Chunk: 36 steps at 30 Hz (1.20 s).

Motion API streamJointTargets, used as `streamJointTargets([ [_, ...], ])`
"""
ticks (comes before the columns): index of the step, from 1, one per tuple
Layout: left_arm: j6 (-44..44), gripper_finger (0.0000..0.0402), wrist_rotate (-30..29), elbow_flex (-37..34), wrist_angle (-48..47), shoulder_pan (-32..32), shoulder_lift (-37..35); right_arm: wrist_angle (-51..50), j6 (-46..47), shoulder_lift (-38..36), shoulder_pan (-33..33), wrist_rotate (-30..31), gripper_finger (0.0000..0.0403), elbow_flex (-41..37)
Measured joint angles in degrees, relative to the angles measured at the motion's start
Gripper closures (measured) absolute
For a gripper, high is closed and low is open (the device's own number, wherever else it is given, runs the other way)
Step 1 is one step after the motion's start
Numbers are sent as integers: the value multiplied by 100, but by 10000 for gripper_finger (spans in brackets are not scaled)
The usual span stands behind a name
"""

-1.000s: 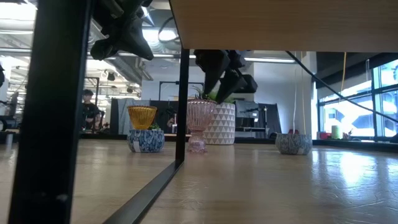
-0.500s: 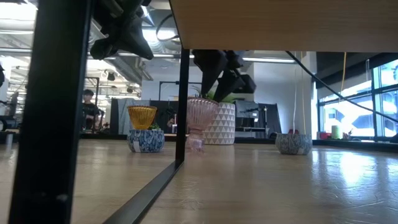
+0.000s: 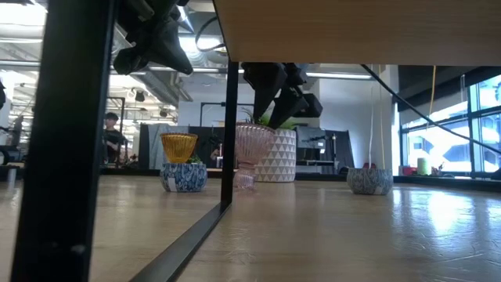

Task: Pick & Place candle stick holders
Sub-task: Put the purple glass candle holder on the shelf aligned with the yellow scented candle

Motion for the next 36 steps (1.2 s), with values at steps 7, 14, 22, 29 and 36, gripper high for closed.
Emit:
streamJointTargets([
  [7,92,399,0,0,-17,0,0,112,-2,1,0,-2,229,0],
  [14,92,399,0,0,-18,1,2,116,-2,1,0,-4,229,0],
  [22,92,399,0,0,-19,1,2,121,-23,1,0,-17,229,0],
  [29,92,399,9,0,-20,-15,2,124,-75,1,0,-20,228,0],
  [36,92,398,7,0,-20,-35,2,172,-92,1,0,-26,228,0],
])
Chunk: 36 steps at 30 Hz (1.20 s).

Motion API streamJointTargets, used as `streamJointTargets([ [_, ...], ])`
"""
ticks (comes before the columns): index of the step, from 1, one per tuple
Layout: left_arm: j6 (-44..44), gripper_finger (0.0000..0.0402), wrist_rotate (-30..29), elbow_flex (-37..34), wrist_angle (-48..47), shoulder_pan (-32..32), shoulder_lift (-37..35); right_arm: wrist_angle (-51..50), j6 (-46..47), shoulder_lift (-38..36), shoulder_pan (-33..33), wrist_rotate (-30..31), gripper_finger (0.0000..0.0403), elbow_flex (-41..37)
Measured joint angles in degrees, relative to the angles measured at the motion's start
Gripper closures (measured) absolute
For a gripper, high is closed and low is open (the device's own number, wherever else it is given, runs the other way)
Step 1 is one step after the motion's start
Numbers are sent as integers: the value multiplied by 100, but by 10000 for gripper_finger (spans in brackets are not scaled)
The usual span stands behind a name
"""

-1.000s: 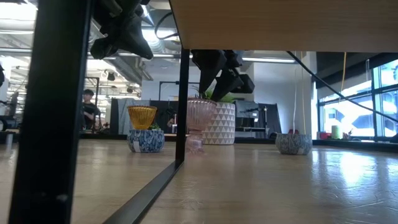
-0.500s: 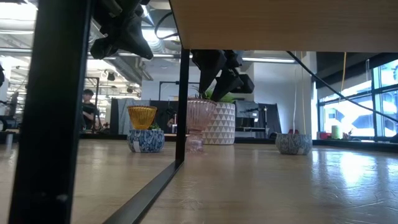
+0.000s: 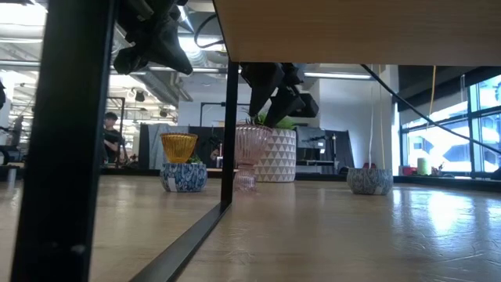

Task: Pick & Place candle stick holders
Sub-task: Put the purple glass candle holder on the shelf aligned with the yellow scented candle

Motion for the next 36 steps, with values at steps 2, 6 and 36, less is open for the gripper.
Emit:
streamJointTargets([
  [2,0,399,0,0,0,0,0,51,0,0,-1,-28,228,2],
  [6,0,398,0,0,-2,0,0,187,-4,0,-2,-185,228,2],
  [36,-165,399,23,-260,44,0,2,-1790,2,498,-66,569,229,1346],
])
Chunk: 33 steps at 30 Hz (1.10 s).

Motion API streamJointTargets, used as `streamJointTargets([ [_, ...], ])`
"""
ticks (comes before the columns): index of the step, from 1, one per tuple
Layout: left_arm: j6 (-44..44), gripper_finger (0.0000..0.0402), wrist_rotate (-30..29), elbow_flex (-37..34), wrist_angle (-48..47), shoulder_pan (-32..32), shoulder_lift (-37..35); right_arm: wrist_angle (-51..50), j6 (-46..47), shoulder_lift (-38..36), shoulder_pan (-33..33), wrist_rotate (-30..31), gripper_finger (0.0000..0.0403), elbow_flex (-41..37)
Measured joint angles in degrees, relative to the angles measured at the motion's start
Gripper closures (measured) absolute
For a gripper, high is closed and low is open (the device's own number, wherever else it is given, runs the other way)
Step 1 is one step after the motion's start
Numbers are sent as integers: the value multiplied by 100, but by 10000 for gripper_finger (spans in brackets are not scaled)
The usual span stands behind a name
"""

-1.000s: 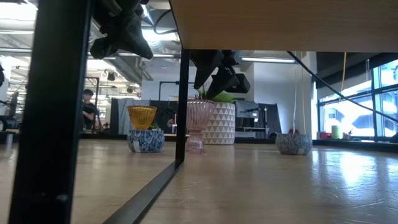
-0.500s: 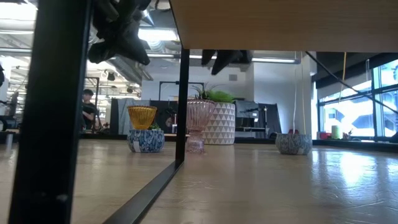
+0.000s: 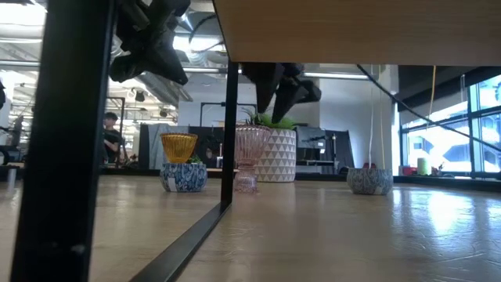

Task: Pick & Place candle stick holders
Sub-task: Put the purple glass candle holder on the shelf aligned with the yellow scented candle

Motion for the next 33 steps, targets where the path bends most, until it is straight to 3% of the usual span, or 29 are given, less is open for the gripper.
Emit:
streamJointTargets([
  [33,-141,398,-73,0,1,-188,0,340,-236,482,-24,-175,229,-8],
])
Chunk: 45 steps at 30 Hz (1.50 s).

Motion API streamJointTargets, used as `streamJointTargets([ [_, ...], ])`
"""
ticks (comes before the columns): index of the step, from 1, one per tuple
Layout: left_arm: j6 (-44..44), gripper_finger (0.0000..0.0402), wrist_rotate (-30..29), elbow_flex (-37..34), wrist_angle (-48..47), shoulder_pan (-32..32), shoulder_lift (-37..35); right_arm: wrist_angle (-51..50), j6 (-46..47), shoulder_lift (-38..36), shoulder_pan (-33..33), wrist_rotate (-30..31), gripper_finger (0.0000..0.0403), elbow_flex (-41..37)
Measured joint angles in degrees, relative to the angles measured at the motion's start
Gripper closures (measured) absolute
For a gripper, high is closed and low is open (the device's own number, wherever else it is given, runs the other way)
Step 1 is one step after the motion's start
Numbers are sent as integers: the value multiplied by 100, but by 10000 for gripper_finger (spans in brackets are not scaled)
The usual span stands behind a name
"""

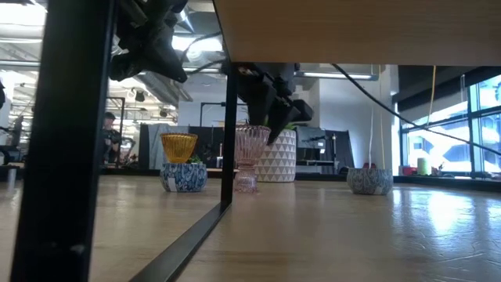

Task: Pick & Place candle stick holders
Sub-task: Put the purple glass candle holder on the shelf aligned with the yellow scented candle

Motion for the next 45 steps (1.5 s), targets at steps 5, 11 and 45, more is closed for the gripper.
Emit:
streamJointTargets([
  [5,-1,399,0,0,1,0,0,47,-4,61,0,-89,229,3],
  [11,-1,399,0,0,-1,0,0,79,-1,114,-9,-88,230,-1],
  [45,-143,399,-477,0,-37,-199,-53,-1613,-738,22,-1,-216,375,822],
])
